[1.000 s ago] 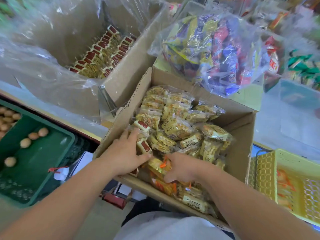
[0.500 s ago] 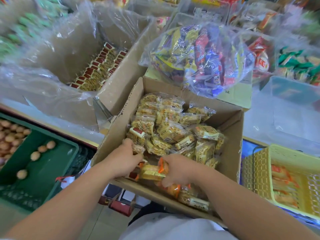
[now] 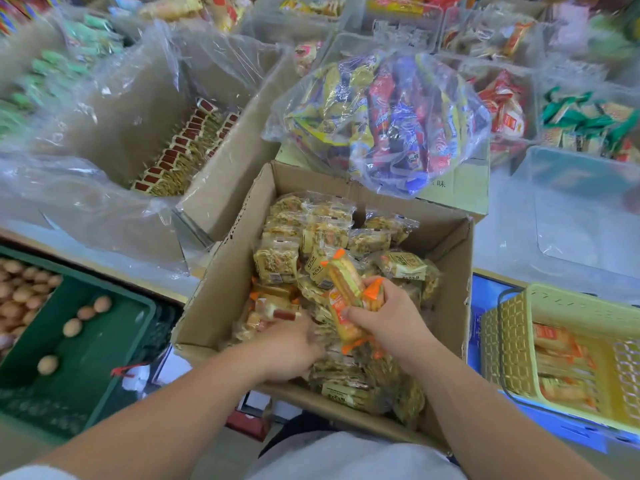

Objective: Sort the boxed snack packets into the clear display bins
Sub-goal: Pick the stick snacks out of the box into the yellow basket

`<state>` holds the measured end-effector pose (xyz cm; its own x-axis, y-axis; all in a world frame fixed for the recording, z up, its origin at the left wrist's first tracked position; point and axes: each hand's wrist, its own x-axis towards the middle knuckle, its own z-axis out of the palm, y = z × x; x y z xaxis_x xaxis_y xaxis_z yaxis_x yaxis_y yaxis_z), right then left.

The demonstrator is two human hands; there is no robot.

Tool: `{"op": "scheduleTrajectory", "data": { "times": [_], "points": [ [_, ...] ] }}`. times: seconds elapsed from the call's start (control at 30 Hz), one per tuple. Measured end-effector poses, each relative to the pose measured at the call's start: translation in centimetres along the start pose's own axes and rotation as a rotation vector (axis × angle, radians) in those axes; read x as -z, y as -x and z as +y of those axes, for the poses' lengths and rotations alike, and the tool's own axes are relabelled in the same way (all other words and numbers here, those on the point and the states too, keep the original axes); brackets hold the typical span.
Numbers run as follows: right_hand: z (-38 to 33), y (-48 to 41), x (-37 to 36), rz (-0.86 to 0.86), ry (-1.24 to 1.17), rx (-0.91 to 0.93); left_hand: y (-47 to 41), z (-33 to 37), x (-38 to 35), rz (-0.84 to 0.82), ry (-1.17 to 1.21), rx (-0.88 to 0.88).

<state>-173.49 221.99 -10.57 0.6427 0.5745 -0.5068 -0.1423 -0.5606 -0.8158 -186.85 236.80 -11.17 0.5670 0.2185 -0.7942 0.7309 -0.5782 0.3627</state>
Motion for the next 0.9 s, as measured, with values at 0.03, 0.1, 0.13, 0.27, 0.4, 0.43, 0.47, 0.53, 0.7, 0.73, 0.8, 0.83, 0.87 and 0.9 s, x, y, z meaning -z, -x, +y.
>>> {"op": "scheduleTrajectory", "data": {
  "times": [0.03, 0.1, 0.13, 0.27, 0.4, 0.43, 0.47, 0.53, 0.7, 0.73, 0.8, 0.83, 0.87, 0.9],
  "points": [
    [0.0, -0.1, -0.3, 0.000, 0.011, 0.016, 0.4, 0.1, -0.5, -0.063, -0.014, -0.031],
    [-0.2, -0.4, -1.1, -0.019, 0.051, 0.057, 1.2, -0.2, -0.5, -0.163, -0.073, -0.094],
    [-0.3, -0.6, -1.5, -0.031, 0.072, 0.077, 1.5, -0.4, 0.1, -0.193, -0.101, -0.122],
    [-0.4, -1.6, -2.8, -0.084, 0.129, 0.115, 0.9, -2.1, 4.1, 0.020, 0.001, -0.177],
    [0.3, -2.0, -3.1, -0.123, 0.134, 0.074, -1.7, -4.5, 7.4, 0.571, 0.089, -0.024],
    [0.5, -2.0, -3.1, -0.119, 0.129, 0.068, -2.6, -4.8, 7.6, 0.570, 0.043, 0.007],
    [0.6, -2.0, -3.1, -0.113, 0.125, 0.063, -3.7, -4.9, 7.6, 0.504, -0.036, 0.032],
    [0.8, -2.0, -3.1, -0.104, 0.110, 0.054, -5.6, -4.6, 6.7, 0.327, -0.164, 0.088],
    [1.2, -2.3, -3.0, -0.081, 0.059, 0.015, -7.7, -5.3, 4.2, 0.149, 0.064, 0.228],
    [1.3, -2.3, -2.9, -0.071, 0.048, 0.010, -8.1, -5.7, 3.9, 0.128, 0.171, 0.226],
    [1.6, -2.4, -2.9, -0.058, 0.040, 0.001, -8.4, -6.0, 3.9, 0.116, 0.357, 0.255],
    [1.7, -2.5, -2.9, -0.054, 0.039, -0.002, -8.5, -6.0, 4.0, 0.113, 0.388, 0.276],
    [1.8, -2.4, -2.9, -0.050, 0.037, -0.006, -8.8, -6.0, 4.1, 0.107, 0.413, 0.301],
    [1.9, -2.4, -3.0, -0.045, 0.032, -0.009, -9.0, -6.0, 4.1, 0.099, 0.437, 0.320]
  ]
}}
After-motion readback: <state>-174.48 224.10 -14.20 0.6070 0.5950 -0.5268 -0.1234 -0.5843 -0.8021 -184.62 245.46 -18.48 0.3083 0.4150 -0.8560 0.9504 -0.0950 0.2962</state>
